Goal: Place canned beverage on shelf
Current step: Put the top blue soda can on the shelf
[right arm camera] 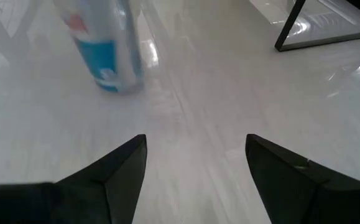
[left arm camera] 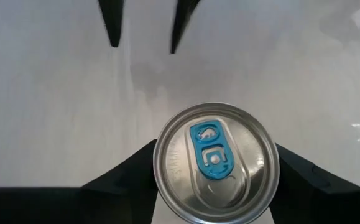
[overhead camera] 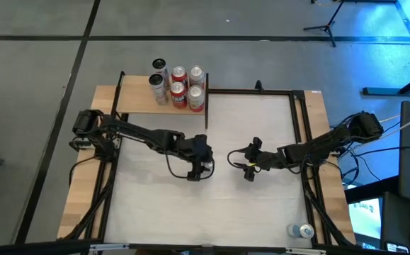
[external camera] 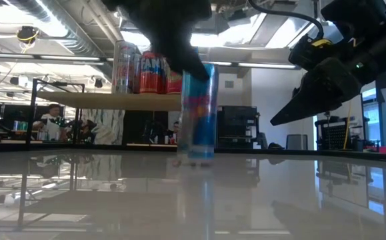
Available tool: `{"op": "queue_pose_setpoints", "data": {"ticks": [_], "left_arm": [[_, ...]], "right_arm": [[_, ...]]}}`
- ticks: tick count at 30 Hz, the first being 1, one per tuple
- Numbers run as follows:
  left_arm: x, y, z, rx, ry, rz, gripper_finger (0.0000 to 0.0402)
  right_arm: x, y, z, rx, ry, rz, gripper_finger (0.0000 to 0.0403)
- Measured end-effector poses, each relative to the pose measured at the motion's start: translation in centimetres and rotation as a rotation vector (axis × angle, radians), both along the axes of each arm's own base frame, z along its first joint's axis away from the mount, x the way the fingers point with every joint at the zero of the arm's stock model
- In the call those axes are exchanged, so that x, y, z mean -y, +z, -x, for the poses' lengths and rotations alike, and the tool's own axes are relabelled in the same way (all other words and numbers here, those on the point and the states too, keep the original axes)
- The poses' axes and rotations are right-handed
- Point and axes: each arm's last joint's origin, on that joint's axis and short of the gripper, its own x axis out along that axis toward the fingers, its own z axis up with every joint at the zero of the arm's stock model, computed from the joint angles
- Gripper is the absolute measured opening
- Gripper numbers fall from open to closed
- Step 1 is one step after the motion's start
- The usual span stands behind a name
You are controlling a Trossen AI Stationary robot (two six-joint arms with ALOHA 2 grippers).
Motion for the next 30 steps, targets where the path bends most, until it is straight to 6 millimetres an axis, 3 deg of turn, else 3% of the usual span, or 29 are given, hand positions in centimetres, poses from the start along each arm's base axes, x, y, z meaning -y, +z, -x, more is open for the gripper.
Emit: {"op": "queue_pose_setpoints", "data": {"ticks": [3,7,14,22,27,30], "left_arm": [[0.7,2.6,0.8,0.015,-0.008,-0.015,0.021],[1.5,6.5,3.6,0.042,0.021,-0.067,0.021],[1.0,12.7,12.3,0.072,0.179,-0.08,0.021],[-2.2,15.9,21.9,0.084,0.398,-0.125,0.0211],[-4.3,16.8,25.0,0.134,0.531,-0.201,0.0211],[-5.5,16.9,25.6,0.12,0.599,-0.26,0.0211]], "right_arm": [[0.0,-0.1,0.1,-0.002,0.001,0.0,0.0267],[0.0,-0.2,0.2,-0.005,0.0,0.0,0.0267],[0.0,-0.2,0.1,0.004,-0.001,-0.004,0.0267],[0.0,0.0,0.0,0.021,-0.002,-0.008,0.0267],[0.0,0.2,-0.1,0.046,-0.001,-0.012,0.0267],[0.0,0.3,-0.2,0.053,0.007,0.0,0.0267]]}}
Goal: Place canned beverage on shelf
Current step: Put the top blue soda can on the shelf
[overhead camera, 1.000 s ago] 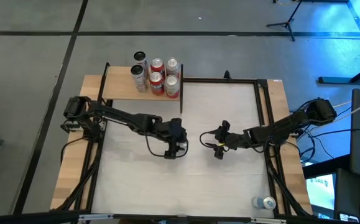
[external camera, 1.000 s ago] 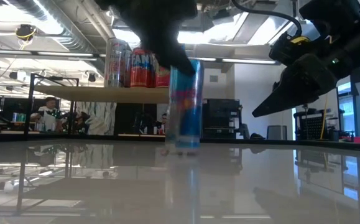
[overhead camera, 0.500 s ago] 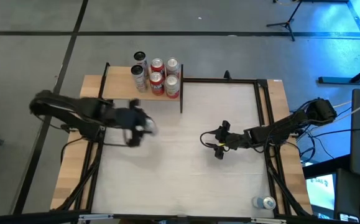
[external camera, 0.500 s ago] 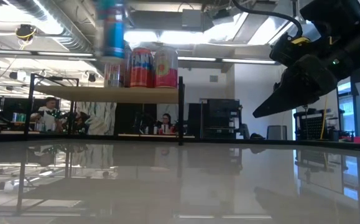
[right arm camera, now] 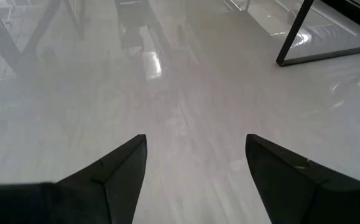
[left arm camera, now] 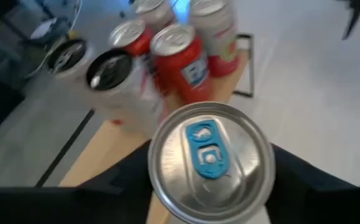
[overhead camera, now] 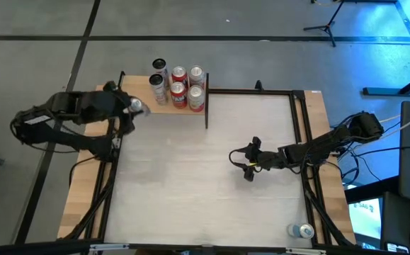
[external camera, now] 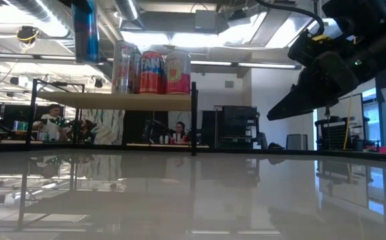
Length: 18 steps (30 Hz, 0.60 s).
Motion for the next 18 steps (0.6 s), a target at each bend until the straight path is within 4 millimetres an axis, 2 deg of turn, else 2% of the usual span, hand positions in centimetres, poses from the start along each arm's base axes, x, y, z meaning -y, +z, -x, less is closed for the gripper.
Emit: {"op": "queue_pose_setpoints", "data": {"ticks": [6,12,18], "left_arm": [[-2.6,-0.4,-0.5,-0.111,0.057,-0.01,0.0212],[-6.1,-1.2,-1.6,-0.183,0.064,0.04,0.0212],[-9.5,-1.8,-1.8,-0.145,0.033,0.134,0.0212]], "right_arm": [[0.0,0.0,0.0,-0.002,0.003,0.005,0.0267],[0.0,-0.1,0.0,-0.007,0.005,0.005,0.0267],[-0.1,-1.0,-0.2,-0.047,0.009,0.007,0.0267]]}}
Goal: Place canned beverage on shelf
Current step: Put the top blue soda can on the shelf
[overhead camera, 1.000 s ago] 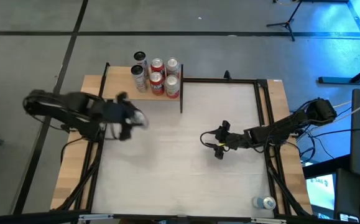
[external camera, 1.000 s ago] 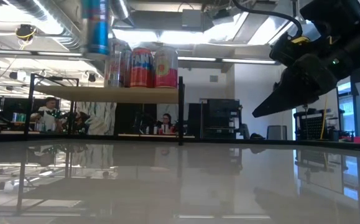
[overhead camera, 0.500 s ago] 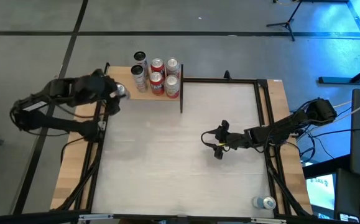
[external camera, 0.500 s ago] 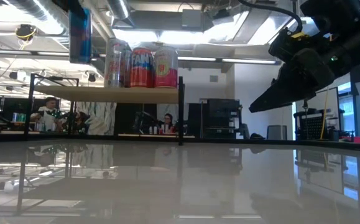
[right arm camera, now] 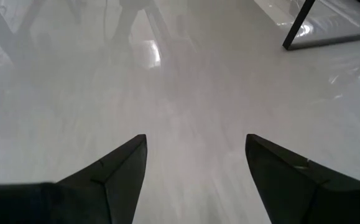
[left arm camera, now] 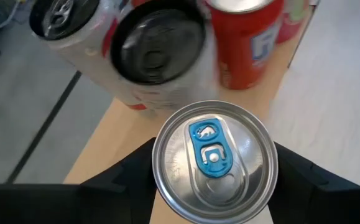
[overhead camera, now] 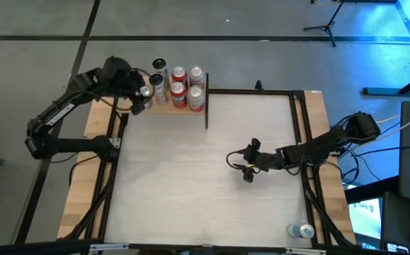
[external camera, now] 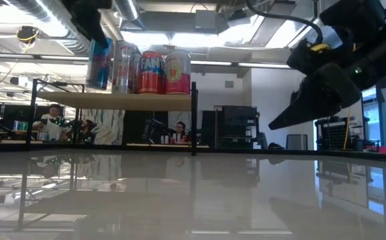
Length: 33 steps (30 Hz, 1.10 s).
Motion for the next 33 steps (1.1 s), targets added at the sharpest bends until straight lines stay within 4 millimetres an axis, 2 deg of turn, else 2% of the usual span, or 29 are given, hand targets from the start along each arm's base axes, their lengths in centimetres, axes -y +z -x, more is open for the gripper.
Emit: {"op": "queue_pose_setpoints", "data": {"ticks": [11,17,29,33], "left_arm": [[-4.5,-1.2,1.0,0.011,0.077,0.08,0.0212],[-5.3,-1.2,1.3,0.053,0.038,0.079,0.0212],[-6.6,-1.2,2.8,0.06,0.092,0.047,0.0212],[-7.8,-1.6,2.9,0.071,0.115,0.063,0.0212]], "right_arm": [[0.0,-0.4,-0.2,-0.002,-0.016,-0.022,0.0266],[0.0,-0.4,-0.2,-0.001,-0.016,-0.024,0.0266],[0.0,-0.4,-0.2,-0.001,-0.015,-0.022,0.0266],[0.0,-0.4,-0.2,-0.001,-0.015,-0.021,0.0266]]}}
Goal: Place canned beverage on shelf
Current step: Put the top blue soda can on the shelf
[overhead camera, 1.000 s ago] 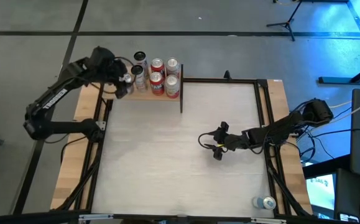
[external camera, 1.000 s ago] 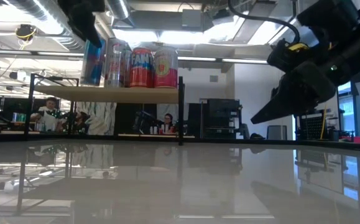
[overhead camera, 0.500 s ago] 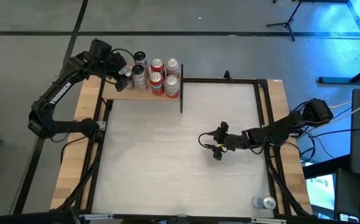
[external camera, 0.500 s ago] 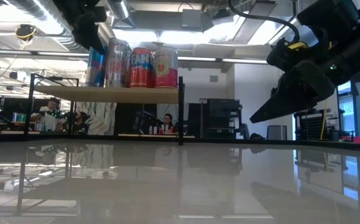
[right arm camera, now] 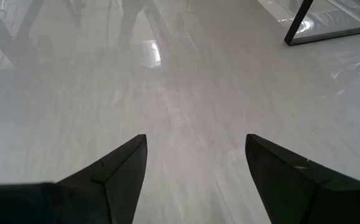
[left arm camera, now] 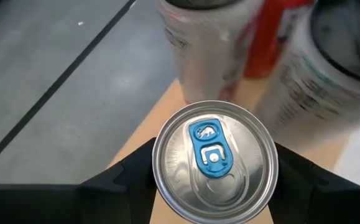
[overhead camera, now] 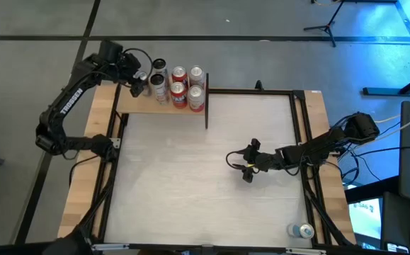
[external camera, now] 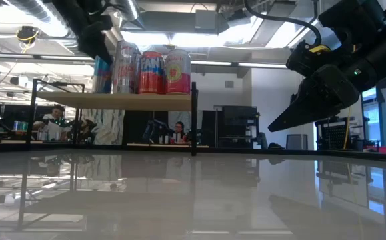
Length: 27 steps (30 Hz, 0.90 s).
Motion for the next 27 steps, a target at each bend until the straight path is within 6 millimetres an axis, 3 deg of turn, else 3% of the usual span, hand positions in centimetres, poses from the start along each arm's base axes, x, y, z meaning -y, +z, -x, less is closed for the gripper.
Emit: {"op": "queue_pose_setpoints", "data": {"ticks": [5,16,27], "left_arm": [[-1.3,-0.4,-0.4,0.062,-0.041,0.014,0.0212],[-2.0,-0.4,0.5,0.033,-0.048,-0.035,0.0214],[-2.1,-0.4,0.5,0.043,-0.038,-0.037,0.0262]], "right_arm": [[0.0,0.0,0.0,0.0,0.0,0.0,0.0266],[0.0,0.0,0.0,0.003,-0.009,-0.014,0.0266],[0.0,0.0,0.0,0.004,-0.01,-0.015,0.0266]]}}
